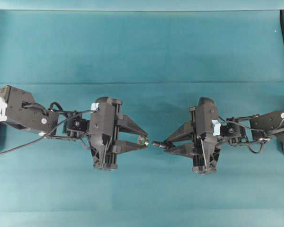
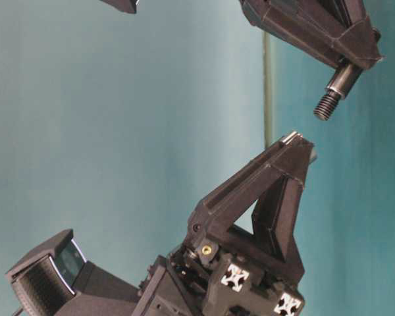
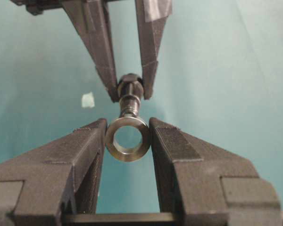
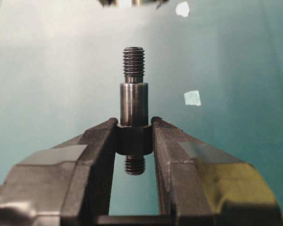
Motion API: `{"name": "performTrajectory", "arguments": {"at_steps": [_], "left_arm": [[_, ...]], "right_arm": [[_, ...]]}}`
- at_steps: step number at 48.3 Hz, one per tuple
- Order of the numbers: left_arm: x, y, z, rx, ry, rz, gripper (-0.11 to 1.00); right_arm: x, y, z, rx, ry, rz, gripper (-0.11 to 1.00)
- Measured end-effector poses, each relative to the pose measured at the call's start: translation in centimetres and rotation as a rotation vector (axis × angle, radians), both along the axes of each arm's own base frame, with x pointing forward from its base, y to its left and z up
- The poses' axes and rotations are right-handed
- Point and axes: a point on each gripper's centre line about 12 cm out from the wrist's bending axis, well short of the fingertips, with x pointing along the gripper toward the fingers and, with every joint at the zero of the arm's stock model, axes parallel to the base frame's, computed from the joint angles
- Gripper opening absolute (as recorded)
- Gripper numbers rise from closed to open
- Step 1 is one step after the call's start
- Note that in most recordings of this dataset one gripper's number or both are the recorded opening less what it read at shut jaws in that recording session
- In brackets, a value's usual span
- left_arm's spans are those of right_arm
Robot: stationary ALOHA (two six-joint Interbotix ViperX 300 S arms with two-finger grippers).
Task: Insert the washer onto the shaft with both hands.
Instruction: 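Push the washer with the left gripper onto the shaft's threaded tip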
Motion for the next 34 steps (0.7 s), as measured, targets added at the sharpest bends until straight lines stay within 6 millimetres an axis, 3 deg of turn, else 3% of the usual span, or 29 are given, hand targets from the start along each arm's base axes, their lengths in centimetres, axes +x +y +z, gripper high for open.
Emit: {"name": "performTrajectory", "arguments": {"at_steps": [34], "left_arm": [[0.87, -0.39, -0.64, -0.015, -0.002, -0.003, 0.36]], "right_arm": [[0.85, 0.13, 0.22, 0.002, -0.037, 0.002, -0.01]]}}
